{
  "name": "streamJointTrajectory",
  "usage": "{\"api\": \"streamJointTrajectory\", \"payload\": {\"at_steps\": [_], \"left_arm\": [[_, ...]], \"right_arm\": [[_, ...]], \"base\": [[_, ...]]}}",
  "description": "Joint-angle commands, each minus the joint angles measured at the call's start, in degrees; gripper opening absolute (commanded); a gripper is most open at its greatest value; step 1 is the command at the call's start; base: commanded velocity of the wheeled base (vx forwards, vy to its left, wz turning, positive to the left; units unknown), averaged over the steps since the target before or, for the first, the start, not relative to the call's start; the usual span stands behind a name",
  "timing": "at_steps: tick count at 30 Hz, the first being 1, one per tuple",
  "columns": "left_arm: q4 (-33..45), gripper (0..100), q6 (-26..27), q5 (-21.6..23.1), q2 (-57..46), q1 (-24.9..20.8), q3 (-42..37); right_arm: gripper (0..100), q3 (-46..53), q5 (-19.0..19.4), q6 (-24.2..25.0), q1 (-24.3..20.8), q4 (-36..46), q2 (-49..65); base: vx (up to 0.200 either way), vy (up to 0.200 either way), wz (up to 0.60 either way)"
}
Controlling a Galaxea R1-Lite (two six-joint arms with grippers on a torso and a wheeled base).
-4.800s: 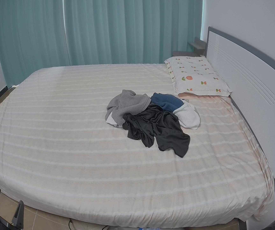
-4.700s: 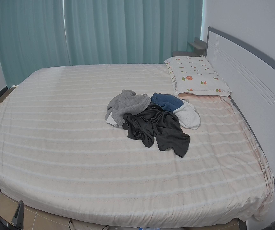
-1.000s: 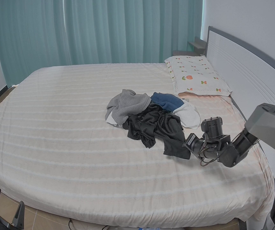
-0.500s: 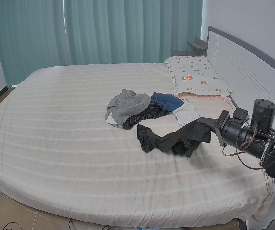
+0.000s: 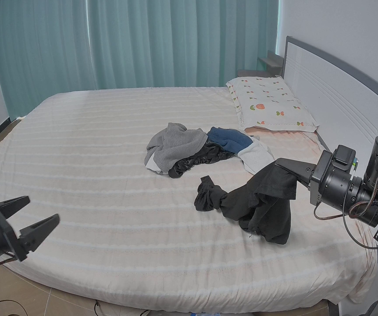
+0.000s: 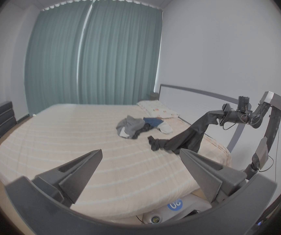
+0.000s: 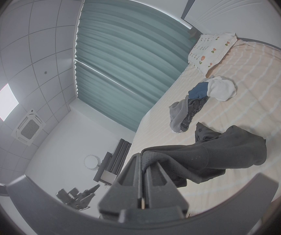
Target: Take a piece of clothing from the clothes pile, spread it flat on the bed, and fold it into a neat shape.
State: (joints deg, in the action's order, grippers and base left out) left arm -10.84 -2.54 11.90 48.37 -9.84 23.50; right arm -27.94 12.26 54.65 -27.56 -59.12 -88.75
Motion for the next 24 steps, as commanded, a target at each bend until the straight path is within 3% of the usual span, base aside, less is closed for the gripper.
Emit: {"api": "streamJointTrajectory", "payload": {"at_steps": [1,2,3,4,8,11,19,24], "left_arm": [[-16.23,100,-4.32,-5.04,38.11,-15.21,2.25],[-16.23,100,-4.32,-5.04,38.11,-15.21,2.25],[-23.26,100,-7.92,-8.12,45.14,-19.17,2.86],[-25.2,100,-9.68,-9.26,47.43,-21.01,3.39],[-26.6,100,-15.57,-12.69,56.04,-27.6,7.26],[-27.04,100,-18.56,-14.89,61.84,-30.94,10.86],[-27.13,100,-22.07,-16.47,73.09,-32.26,20.62],[-26.96,100,-29.1,-17.52,78.45,-31.56,27.65]], "right_arm": [[0,-0.27,-1.72,0.19,-3.11,-0.82,2.7],[0,-0.27,-1.72,0.19,-3.11,-0.82,2.7],[0,-1.15,-4.88,0.11,-3.81,-0.64,3.93],[0,-0.62,-5.23,-0.07,-4.96,-0.29,4.2],[0,2.54,-5.67,-0.6,-11.46,0.24,4.81],[0,2.89,-5.14,-1.3,-12.43,0.59,8.5],[0,3.77,-2.77,-1.3,-9.61,3.49,7.62],[0,3.68,-2.86,-1.39,-8.21,3.05,6.31]], "base": [[0.0,0.0,0.0],[0.0,0.0,0.0],[0.0,0.0,0.0],[0.0,0.0,0.0],[0.0,0.0,0.0],[0.0,0.0,0.0],[0.0,0.0,0.0],[0.0,0.0,0.0]]}}
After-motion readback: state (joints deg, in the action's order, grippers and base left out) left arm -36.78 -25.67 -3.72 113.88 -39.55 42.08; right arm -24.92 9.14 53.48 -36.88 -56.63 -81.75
